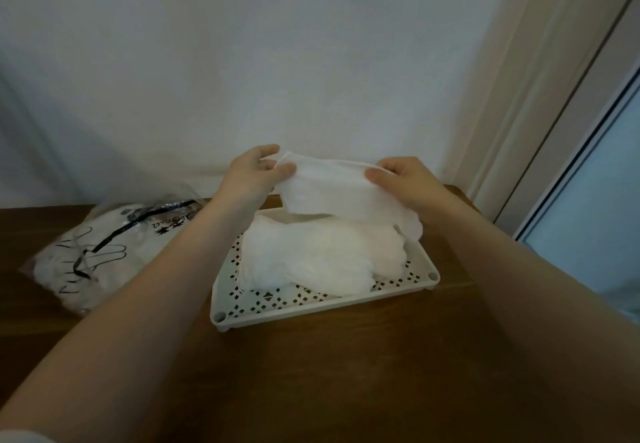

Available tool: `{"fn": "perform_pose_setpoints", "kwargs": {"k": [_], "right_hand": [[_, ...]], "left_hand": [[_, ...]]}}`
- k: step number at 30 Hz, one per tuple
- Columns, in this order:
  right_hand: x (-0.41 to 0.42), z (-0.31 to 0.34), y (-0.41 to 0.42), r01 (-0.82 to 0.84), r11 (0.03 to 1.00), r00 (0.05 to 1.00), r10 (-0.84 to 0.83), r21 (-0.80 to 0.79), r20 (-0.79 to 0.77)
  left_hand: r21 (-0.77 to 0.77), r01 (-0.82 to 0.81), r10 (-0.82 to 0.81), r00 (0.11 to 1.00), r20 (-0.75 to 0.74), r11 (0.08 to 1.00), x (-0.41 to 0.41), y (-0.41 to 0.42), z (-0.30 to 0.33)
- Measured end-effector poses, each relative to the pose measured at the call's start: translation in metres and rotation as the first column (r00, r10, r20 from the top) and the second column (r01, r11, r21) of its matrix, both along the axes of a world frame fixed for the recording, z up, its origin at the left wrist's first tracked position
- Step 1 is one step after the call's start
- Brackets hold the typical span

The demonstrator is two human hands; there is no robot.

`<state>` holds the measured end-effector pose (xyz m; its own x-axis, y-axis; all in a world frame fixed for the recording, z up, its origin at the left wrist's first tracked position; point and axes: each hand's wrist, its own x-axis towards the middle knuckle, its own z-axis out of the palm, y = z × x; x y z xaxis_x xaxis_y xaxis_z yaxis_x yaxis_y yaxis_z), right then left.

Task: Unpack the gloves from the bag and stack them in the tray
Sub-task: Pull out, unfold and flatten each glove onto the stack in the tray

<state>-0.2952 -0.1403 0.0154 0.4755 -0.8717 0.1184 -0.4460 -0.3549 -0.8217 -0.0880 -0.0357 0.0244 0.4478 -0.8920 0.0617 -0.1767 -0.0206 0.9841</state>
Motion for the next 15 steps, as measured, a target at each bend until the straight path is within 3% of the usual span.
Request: {"fn": "perform_pose_setpoints", "kwargs": {"k": [4,6,9,11,13,15], "right_hand": [[0.006,0.015,-0.019,0.066,0.967,0.997,-0.056,-0.244,0.047],[0.003,0.012,-0.017,0.017,0.940,0.999,-0.027,-0.340,-0.025],[-0.003,-0.014,-0.003,-0.175,0.925,0.973,0.111,-0.336,-0.200],[-0.006,-0.032,0.010,-0.270,0.930,0.932,0.187,-0.250,-0.312],[-0.008,-0.044,0.021,-0.333,0.922,0.882,0.230,-0.198,-0.410],[-0.008,-0.051,0.031,-0.366,0.916,0.845,0.254,-0.162,-0.471]], "left_hand": [[-0.030,0.023,-0.016,0.978,0.207,0.999,0.004,-0.011,0.007],[-0.021,0.071,-0.057,0.924,0.379,0.997,0.008,-0.008,0.001],[0.129,0.156,-0.203,0.759,0.619,0.979,0.014,0.002,-0.022],[0.265,0.177,-0.318,0.590,0.743,0.948,0.015,0.010,-0.036],[0.361,0.172,-0.400,0.422,0.814,0.917,0.018,0.017,-0.048],[0.387,0.183,-0.427,0.343,0.836,0.904,0.021,0.023,-0.055]]}}
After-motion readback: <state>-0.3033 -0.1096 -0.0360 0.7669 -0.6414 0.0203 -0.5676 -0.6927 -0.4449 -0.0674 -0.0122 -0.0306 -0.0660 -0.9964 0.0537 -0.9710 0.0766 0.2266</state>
